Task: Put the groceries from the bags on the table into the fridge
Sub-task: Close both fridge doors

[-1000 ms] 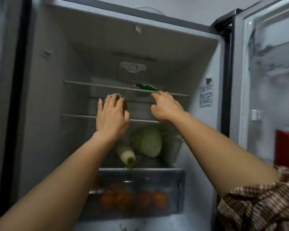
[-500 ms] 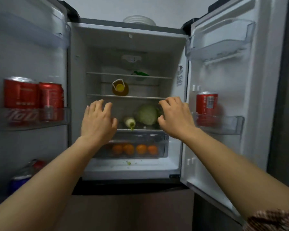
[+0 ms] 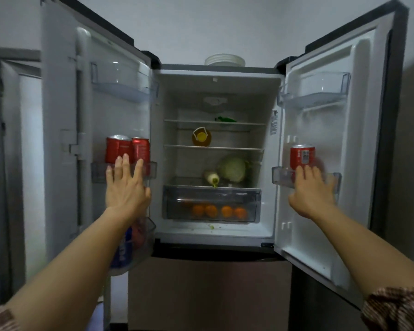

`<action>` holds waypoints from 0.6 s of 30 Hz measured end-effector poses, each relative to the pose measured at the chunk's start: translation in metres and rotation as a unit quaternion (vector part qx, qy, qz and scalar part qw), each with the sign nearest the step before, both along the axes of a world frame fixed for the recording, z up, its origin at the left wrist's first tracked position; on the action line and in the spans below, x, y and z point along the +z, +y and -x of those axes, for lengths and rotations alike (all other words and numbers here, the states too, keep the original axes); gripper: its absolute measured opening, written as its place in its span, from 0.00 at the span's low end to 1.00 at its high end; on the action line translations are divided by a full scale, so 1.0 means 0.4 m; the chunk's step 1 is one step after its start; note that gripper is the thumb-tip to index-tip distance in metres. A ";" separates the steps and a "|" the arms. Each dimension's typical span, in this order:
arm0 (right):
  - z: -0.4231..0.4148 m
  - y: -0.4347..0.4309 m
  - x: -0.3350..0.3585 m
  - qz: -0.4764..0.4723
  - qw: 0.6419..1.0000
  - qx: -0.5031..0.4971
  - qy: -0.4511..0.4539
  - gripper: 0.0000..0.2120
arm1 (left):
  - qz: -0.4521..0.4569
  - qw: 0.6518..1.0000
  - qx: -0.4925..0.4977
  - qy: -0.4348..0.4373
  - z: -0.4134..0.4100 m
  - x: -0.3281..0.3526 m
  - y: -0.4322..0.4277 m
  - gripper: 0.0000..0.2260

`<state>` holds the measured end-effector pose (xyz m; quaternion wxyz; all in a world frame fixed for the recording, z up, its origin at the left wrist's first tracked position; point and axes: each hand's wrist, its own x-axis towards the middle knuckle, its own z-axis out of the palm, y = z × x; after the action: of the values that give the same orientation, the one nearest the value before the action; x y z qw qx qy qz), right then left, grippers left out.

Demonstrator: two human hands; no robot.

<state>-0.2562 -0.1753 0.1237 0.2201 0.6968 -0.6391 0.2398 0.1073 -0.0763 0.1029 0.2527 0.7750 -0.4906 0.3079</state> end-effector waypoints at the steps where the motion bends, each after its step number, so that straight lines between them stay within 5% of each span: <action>1: 0.004 0.001 0.002 0.004 1.000 -0.002 -0.008 0.30 | -0.006 1.000 0.004 0.004 -0.017 0.003 0.012 0.33; 11: -0.031 -0.002 0.000 0.012 1.000 -0.012 0.001 0.33 | 0.037 0.999 -0.015 -0.026 -0.049 0.030 -0.008 0.20; 18: -0.121 -0.002 -0.005 0.014 0.999 -0.006 0.050 0.39 | 0.028 0.998 -0.033 -0.035 0.036 0.023 -0.071 0.22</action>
<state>-0.2079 -0.1761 0.1216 0.2632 0.7006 -0.6284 0.2121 0.0929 -0.1047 0.1120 0.2668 0.7398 -0.5157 0.3400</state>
